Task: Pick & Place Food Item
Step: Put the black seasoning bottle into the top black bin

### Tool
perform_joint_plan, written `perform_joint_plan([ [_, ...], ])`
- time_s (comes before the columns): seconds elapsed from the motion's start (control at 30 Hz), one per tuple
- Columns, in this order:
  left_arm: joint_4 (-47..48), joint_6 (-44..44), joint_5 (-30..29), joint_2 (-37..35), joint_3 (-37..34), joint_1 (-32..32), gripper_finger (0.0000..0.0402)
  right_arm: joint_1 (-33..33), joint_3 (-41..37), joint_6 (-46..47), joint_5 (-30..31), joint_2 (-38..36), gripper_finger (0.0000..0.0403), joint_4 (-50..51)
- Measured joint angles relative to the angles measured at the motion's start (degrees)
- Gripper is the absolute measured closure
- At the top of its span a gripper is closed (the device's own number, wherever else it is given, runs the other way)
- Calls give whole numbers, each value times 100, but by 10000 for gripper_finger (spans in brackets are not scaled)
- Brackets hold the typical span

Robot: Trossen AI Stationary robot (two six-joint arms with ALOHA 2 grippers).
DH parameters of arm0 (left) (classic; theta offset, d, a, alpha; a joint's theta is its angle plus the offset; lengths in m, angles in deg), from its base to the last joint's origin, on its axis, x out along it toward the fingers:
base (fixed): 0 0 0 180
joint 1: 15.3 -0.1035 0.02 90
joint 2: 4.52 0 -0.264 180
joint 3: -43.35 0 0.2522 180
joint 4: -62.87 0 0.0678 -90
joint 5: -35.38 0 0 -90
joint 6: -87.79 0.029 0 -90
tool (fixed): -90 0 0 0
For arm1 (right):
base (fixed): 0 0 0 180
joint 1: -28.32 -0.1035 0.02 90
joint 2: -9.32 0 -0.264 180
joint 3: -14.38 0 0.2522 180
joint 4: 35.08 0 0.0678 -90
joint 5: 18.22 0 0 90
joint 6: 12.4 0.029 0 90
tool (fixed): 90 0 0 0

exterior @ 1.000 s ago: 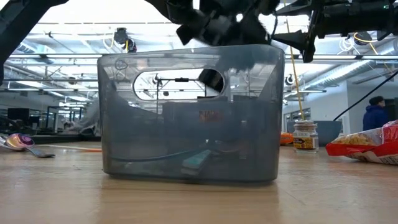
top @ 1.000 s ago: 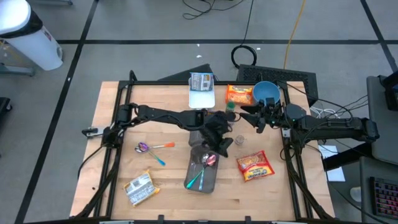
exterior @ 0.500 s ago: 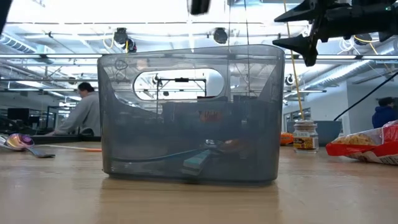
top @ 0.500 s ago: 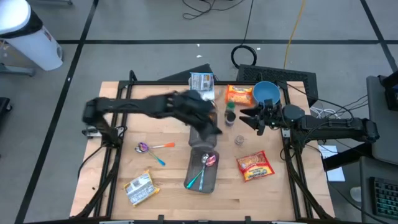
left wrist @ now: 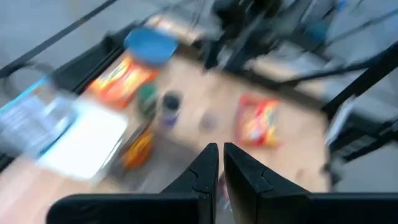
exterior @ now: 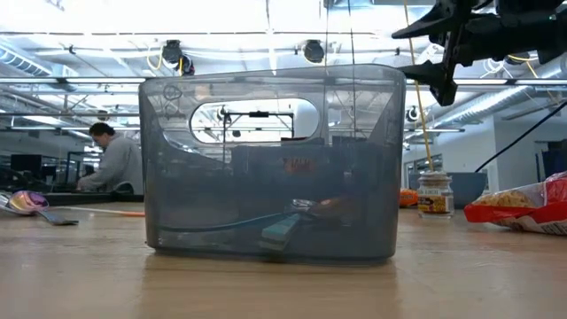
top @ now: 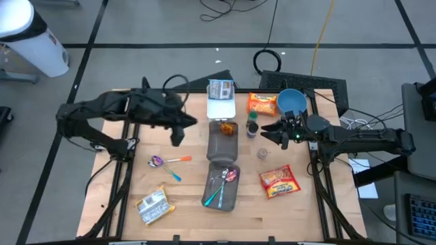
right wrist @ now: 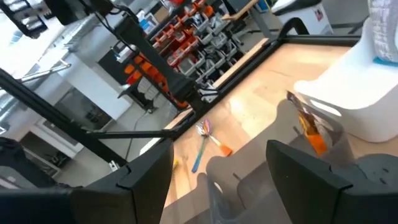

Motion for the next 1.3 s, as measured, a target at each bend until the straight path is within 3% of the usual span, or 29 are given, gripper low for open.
perform_joint_plan([
  [0.23,2036,-590,-1287,-42,-20,447,371,-2,0,328,559,254,150,-21],
  [0.37,2253,-709,-1322,-99,-526,532,371,-2,0,556,776,468,150,-44],
  [0.53,2118,-984,-1144,-859,-1875,585,371,-2,0,745,956,896,150,-642],
  [0.73,774,-1366,-525,-1946,-3641,645,371,-2,-2,748,1384,1684,150,-1939],
  [0.93,-1045,-1269,-281,-2750,-4830,623,371,-2,-2,748,1981,2545,150,-3584],
  [1.1,-1918,-866,-39,-2918,-5255,322,360,0,-2,748,2124,3129,150,-4987],
  [1.3,-2214,-694,548,-2869,-5288,-310,291,-1,-2,885,2234,3504,150,-6219],
])
